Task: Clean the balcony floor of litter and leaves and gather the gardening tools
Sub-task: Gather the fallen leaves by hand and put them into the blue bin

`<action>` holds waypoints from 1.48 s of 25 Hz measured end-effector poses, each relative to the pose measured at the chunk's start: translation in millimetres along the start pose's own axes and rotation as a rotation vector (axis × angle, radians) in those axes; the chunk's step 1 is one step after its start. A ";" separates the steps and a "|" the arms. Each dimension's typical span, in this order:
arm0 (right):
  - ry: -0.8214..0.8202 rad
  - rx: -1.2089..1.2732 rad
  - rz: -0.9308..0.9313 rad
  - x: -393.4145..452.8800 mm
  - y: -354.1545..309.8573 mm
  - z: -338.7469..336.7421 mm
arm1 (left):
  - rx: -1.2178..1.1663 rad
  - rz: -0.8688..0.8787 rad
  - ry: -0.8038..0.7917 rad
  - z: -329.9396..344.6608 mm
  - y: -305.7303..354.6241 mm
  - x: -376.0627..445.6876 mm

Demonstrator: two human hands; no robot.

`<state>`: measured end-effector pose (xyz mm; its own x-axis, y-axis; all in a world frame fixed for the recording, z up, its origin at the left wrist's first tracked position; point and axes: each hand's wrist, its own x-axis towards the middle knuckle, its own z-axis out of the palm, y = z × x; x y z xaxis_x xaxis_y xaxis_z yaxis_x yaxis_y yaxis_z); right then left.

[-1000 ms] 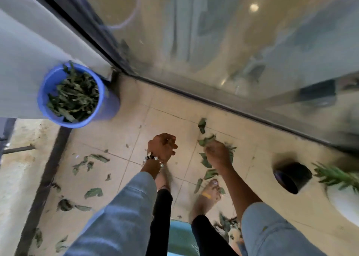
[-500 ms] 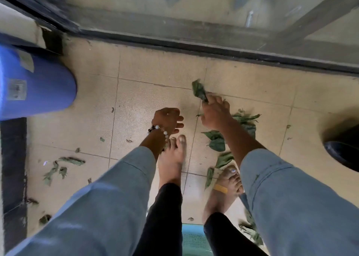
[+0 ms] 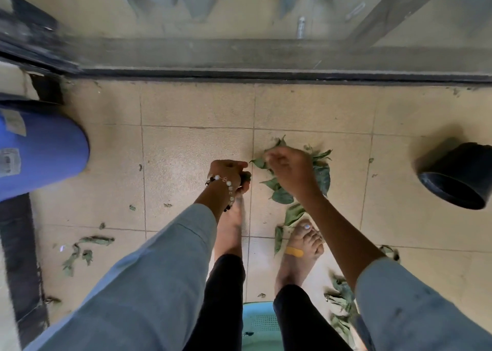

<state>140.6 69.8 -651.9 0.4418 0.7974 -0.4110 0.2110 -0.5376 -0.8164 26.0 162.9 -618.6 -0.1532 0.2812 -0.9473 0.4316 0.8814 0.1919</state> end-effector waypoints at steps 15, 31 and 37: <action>0.147 0.256 0.183 19.2 4.6 33.5 | -0.132 -0.031 -0.043 2.1 -21.8 22.8; -0.127 -0.794 0.273 -0.5 75.4 -7.4 | -0.153 -0.040 0.166 28.6 -9.9 24.8; -0.062 -1.144 -0.114 -0.7 86.5 26.2 | -0.048 -0.044 0.164 24.0 -23.3 33.7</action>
<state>135.8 29.9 -732.9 0.3323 0.8527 -0.4031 0.9288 -0.3702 -0.0173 32.1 142.7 -661.1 -0.3155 0.2966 -0.9014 0.3791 0.9102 0.1669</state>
